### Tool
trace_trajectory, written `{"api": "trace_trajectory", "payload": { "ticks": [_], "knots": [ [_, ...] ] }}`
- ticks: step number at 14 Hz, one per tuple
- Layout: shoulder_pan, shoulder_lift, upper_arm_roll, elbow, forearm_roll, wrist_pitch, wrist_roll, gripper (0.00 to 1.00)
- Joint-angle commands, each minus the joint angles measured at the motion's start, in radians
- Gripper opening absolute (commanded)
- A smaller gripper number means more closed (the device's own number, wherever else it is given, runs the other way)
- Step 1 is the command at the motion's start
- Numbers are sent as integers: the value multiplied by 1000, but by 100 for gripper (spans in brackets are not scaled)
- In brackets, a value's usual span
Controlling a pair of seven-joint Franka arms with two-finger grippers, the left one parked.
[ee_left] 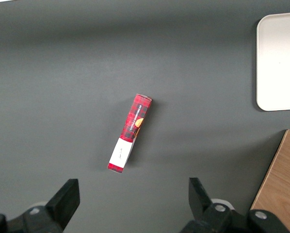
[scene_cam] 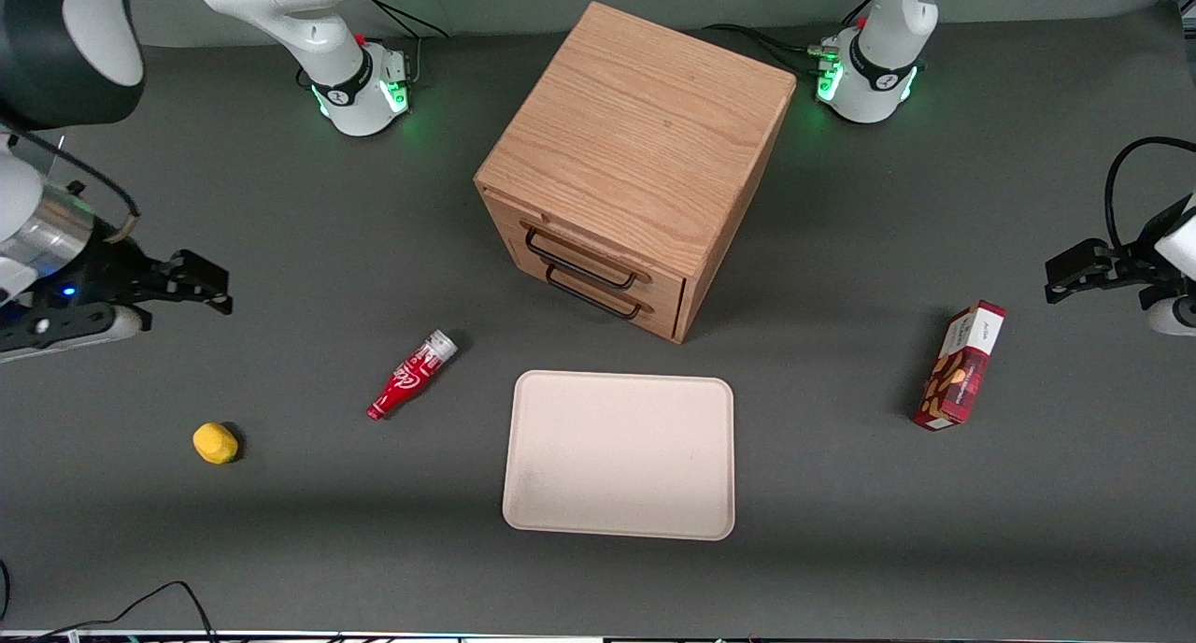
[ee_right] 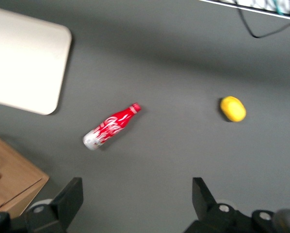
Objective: Open upper drawer
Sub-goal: 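Move the right gripper toward the upper drawer's black handle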
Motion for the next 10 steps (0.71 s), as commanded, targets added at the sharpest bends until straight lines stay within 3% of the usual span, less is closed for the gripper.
{"api": "trace_trajectory", "payload": {
  "ticks": [1,4,6,10],
  "knots": [
    [5,28,76,59,-15,-51,-30,100],
    [8,55,218,62,-41,-52,-34,100],
    [22,103,300,106,-65,-52,-124,100],
    [57,208,377,183,-61,-51,-232,100]
  ]
}}
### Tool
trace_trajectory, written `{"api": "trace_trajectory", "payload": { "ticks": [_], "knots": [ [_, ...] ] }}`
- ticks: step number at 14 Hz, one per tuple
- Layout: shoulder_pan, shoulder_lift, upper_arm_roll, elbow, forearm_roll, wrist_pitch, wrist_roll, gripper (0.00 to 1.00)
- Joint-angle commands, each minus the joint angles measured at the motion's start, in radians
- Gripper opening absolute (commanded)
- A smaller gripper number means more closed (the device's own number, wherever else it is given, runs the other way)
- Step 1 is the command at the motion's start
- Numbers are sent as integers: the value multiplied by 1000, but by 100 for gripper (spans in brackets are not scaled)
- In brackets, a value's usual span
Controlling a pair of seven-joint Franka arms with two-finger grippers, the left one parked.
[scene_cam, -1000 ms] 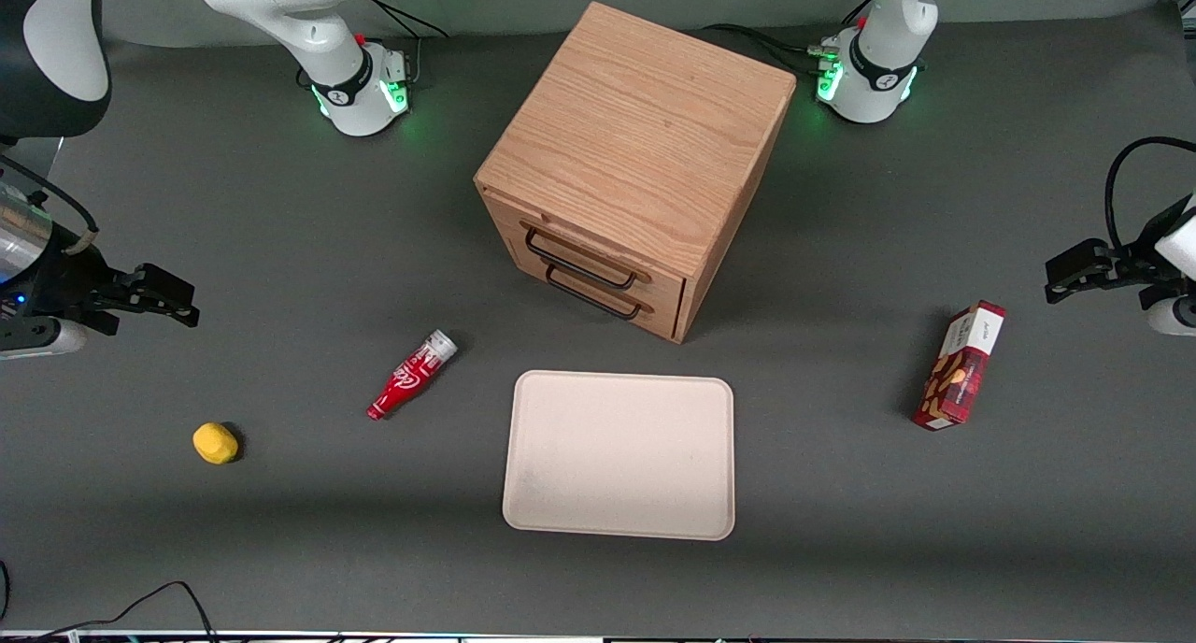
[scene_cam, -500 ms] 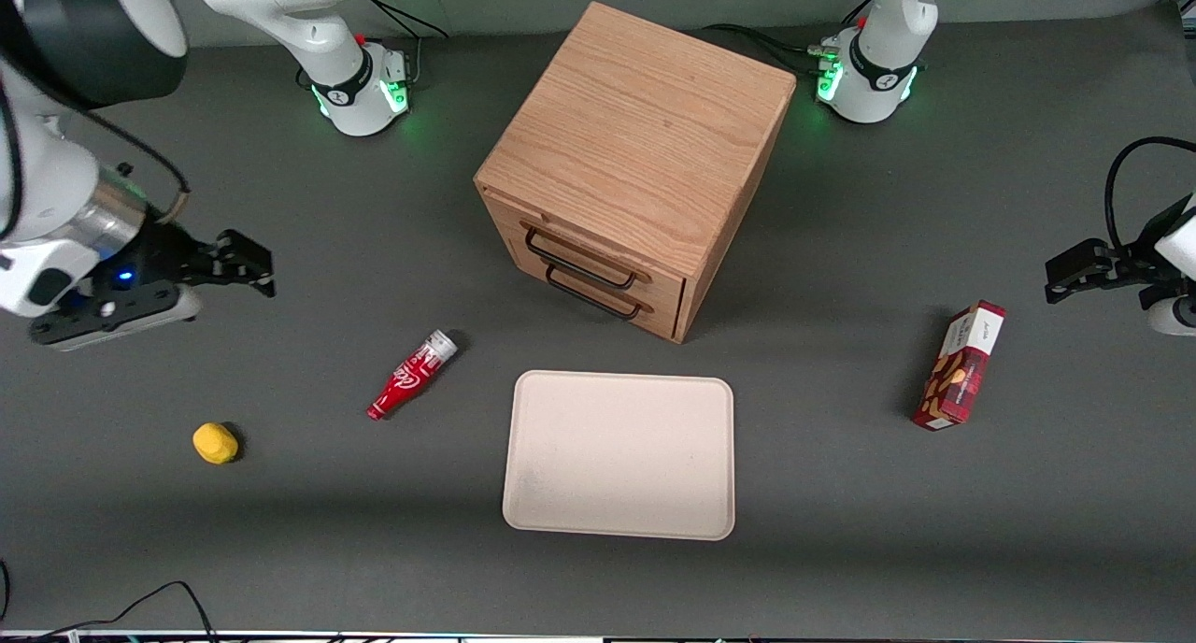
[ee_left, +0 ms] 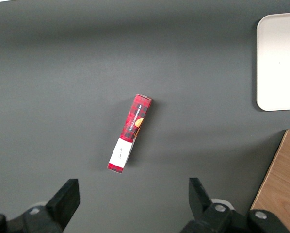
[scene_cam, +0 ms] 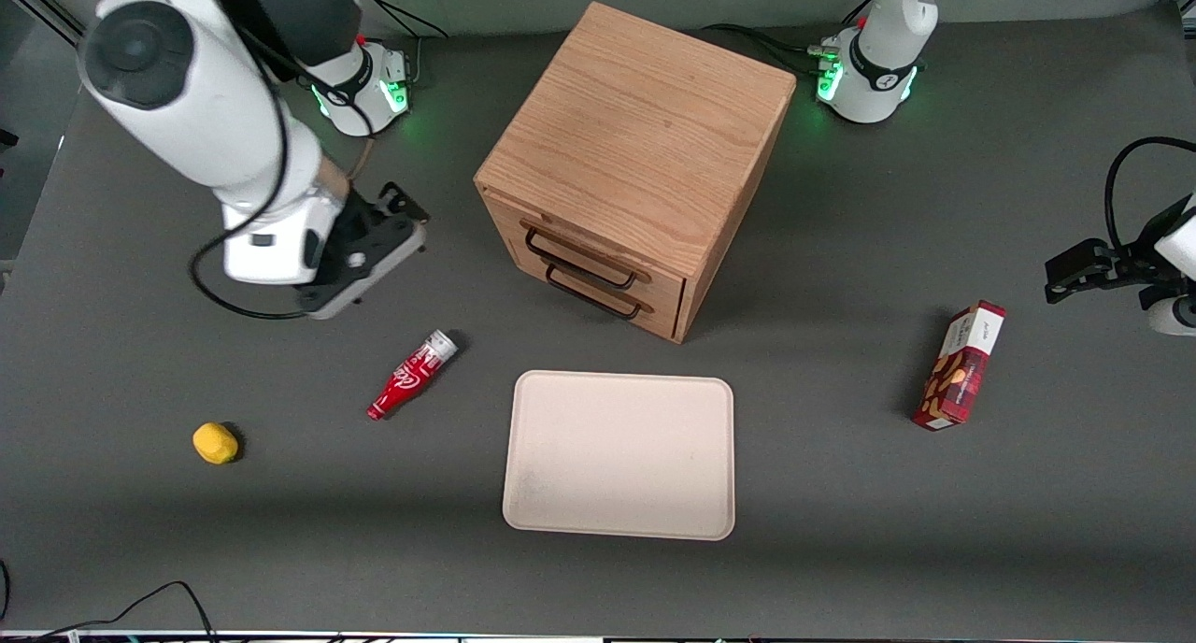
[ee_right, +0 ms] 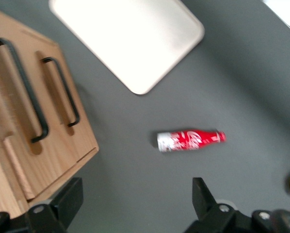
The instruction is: Open upper drawer
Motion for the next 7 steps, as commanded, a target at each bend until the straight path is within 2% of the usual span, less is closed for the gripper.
{"api": "trace_trajectory", "payload": {
  "ticks": [1,3,7],
  "knots": [
    [8,109,64,97,-10,-19,-58,100],
    [5,167,117,120,-1,-19,-54,100],
    [8,232,134,125,117,-2,-51,100]
  ]
}}
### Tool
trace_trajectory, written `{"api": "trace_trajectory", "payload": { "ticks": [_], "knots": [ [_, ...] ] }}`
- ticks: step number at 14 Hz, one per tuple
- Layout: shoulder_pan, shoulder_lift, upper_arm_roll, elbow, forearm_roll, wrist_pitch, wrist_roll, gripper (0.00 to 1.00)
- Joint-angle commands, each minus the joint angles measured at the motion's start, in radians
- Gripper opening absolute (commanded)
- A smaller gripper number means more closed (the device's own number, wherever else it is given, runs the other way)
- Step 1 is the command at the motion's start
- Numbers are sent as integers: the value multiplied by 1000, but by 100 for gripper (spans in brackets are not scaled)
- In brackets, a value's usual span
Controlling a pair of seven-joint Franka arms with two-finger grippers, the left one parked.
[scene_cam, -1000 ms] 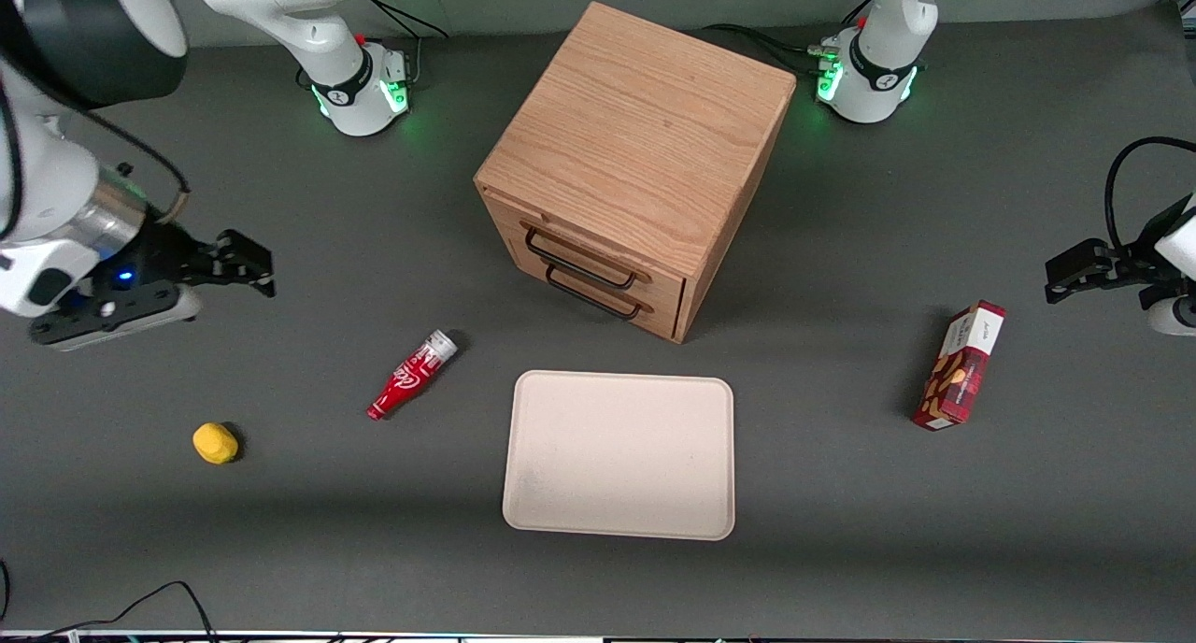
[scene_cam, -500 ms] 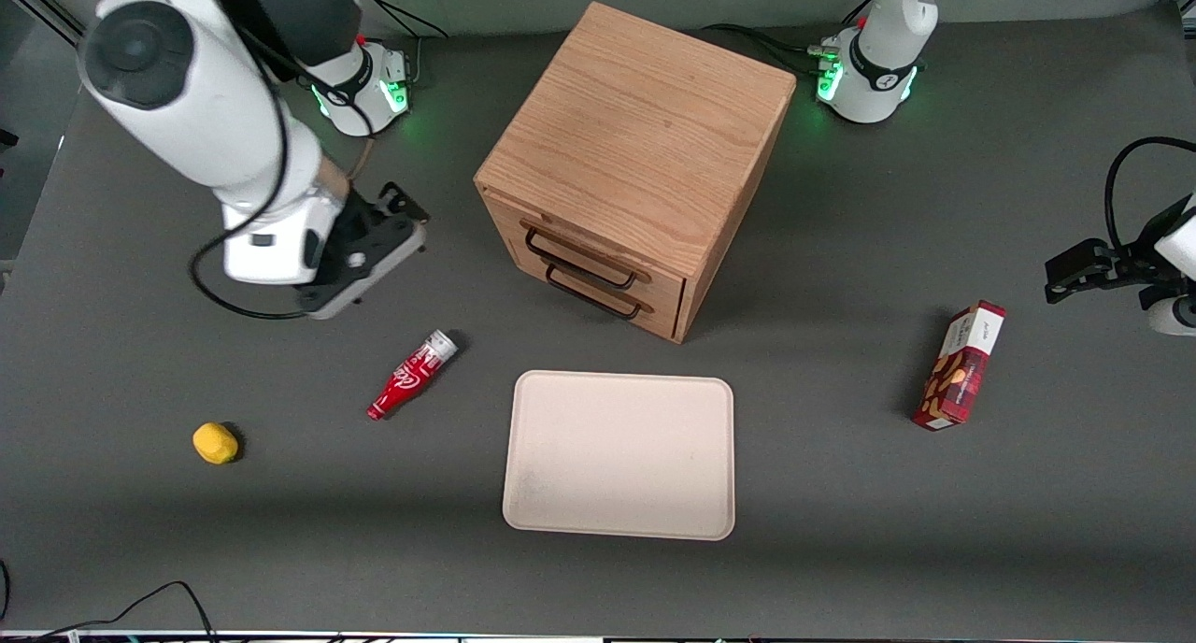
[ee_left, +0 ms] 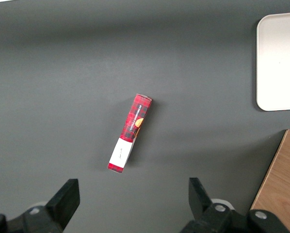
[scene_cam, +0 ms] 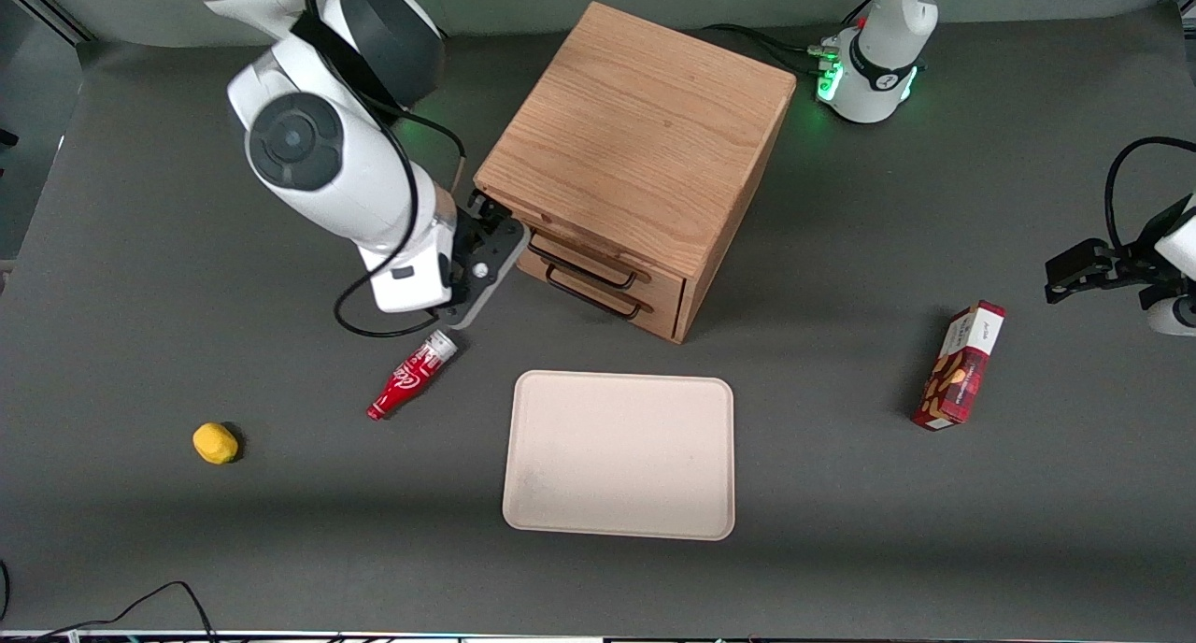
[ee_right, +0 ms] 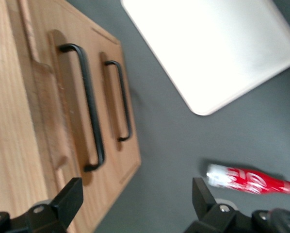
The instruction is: Open upper drawer
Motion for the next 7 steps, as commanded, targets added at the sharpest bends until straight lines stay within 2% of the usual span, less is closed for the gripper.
{"api": "trace_trajectory", "payload": {
  "ticks": [1,7],
  "knots": [
    [2,64,8,51,56,8,-26,100],
    [38,116,28,20,58,115,-23,100]
  ]
}}
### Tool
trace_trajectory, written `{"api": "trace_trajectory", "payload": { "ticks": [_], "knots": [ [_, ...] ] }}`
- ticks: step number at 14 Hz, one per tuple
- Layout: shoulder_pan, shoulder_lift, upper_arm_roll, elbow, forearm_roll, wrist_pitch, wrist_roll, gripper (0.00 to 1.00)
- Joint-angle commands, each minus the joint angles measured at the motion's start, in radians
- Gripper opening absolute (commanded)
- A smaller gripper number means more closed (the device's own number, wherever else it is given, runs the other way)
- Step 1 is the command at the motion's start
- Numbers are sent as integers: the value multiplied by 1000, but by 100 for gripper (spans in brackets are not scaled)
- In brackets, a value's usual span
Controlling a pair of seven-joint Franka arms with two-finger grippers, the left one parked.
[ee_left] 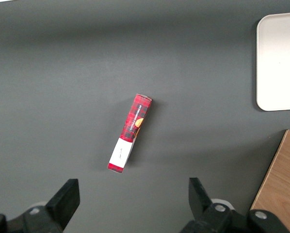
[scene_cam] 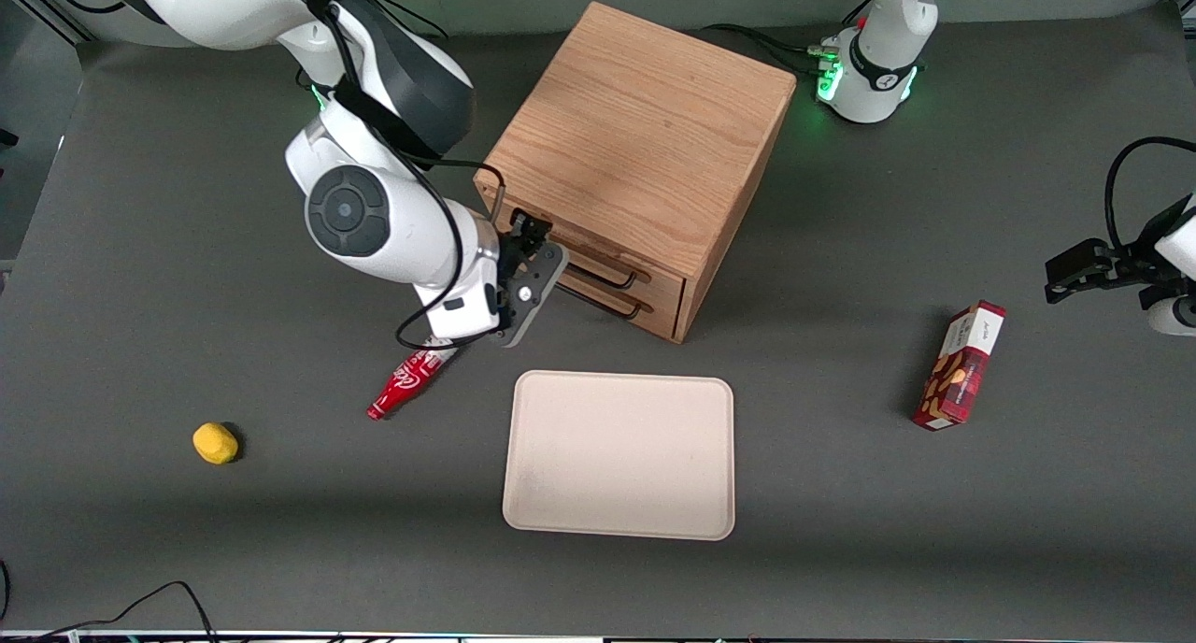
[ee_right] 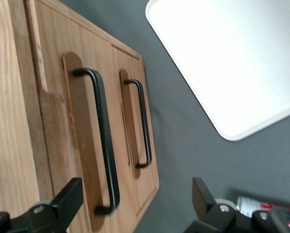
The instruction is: Open upper drawer
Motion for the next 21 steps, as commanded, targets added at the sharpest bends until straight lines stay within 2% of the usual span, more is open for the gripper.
{"api": "trace_trajectory", "payload": {
  "ticks": [1,14,21],
  "knots": [
    [17,22,5,-2,20,35,-19,100],
    [12,62,8,-101,17,167,-128,100],
    [3,119,-9,-33,-50,182,-206,100]
  ]
}}
